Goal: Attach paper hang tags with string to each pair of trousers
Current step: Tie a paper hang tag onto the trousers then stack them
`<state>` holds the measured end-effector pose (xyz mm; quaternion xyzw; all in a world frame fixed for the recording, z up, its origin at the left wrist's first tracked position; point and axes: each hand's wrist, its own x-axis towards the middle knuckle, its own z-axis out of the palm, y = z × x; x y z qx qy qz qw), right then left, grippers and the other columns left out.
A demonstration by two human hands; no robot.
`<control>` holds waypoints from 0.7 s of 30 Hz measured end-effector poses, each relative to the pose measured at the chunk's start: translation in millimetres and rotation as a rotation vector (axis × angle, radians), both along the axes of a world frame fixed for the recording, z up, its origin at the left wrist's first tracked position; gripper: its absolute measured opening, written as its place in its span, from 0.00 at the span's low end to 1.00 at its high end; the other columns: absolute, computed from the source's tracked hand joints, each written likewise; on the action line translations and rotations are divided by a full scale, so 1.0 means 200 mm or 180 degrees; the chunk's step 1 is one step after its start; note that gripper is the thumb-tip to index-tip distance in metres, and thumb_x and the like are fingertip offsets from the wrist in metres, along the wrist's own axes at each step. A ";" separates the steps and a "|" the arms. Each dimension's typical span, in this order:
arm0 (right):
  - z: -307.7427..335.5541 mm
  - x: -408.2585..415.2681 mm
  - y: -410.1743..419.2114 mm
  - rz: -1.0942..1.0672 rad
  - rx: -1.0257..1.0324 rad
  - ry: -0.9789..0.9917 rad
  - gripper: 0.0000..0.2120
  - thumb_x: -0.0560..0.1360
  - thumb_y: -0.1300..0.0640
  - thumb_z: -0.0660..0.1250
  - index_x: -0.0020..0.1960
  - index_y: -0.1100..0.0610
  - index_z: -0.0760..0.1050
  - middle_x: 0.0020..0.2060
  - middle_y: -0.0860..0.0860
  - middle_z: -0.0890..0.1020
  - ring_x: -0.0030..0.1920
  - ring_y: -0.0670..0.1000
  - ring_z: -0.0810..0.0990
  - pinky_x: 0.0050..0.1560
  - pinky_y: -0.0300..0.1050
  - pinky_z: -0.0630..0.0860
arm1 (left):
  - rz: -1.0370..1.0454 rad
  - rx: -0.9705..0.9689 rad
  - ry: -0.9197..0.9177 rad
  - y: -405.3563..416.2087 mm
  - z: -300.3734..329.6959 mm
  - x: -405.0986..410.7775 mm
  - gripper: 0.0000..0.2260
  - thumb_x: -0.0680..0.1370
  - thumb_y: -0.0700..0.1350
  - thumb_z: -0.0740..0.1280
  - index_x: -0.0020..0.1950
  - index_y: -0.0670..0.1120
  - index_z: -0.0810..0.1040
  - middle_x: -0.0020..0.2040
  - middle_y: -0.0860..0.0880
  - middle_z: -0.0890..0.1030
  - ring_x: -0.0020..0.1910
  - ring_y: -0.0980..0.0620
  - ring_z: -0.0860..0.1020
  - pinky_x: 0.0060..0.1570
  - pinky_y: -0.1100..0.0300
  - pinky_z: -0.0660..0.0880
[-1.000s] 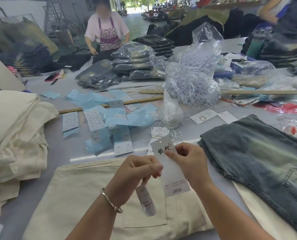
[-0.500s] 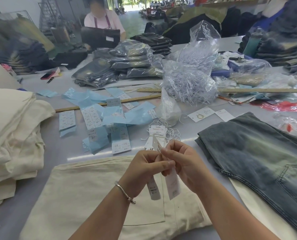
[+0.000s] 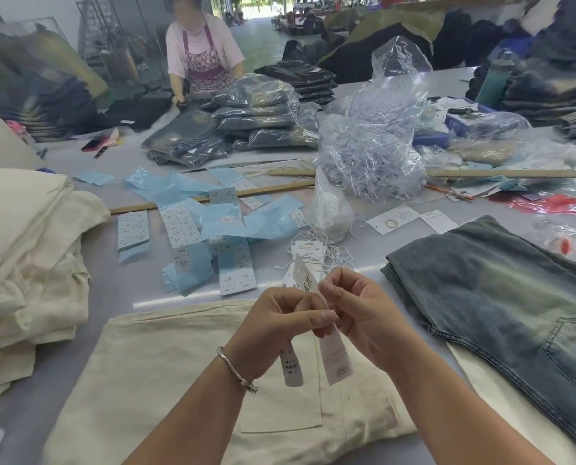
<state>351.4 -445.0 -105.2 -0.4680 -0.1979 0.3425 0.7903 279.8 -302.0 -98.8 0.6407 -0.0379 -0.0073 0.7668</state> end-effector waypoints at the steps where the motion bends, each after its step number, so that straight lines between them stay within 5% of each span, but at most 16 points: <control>1: 0.00 0.00 0.00 0.0007 0.0022 0.0021 0.20 0.63 0.49 0.81 0.39 0.59 0.73 0.27 0.56 0.74 0.25 0.54 0.74 0.31 0.47 0.72 | 0.0008 0.0000 0.0009 0.00 0.00 0.00 0.23 0.69 0.40 0.73 0.25 0.41 0.60 0.34 0.40 0.75 0.33 0.49 0.74 0.40 0.61 0.73; 10: 0.02 0.00 -0.01 0.0026 0.0037 0.0057 0.10 0.68 0.60 0.74 0.40 0.60 0.72 0.27 0.57 0.72 0.26 0.54 0.72 0.31 0.46 0.74 | -0.0088 0.0064 -0.0070 0.00 0.01 0.00 0.15 0.69 0.41 0.73 0.25 0.47 0.72 0.39 0.39 0.81 0.37 0.45 0.76 0.41 0.60 0.74; 13: 0.02 0.00 -0.01 0.0069 0.0039 -0.0018 0.10 0.68 0.60 0.74 0.40 0.61 0.72 0.30 0.58 0.70 0.27 0.55 0.72 0.32 0.47 0.74 | -0.0049 -0.0023 -0.0022 0.01 0.01 -0.01 0.18 0.70 0.42 0.73 0.26 0.39 0.68 0.39 0.37 0.81 0.35 0.47 0.77 0.39 0.61 0.74; 21: 0.05 -0.04 -0.02 0.0164 0.0043 -0.0271 0.09 0.70 0.57 0.73 0.40 0.60 0.73 0.29 0.59 0.76 0.28 0.58 0.77 0.34 0.49 0.69 | -0.0065 -0.0050 -0.0136 0.01 0.06 -0.03 0.19 0.70 0.39 0.73 0.26 0.47 0.65 0.34 0.37 0.76 0.32 0.45 0.77 0.36 0.59 0.74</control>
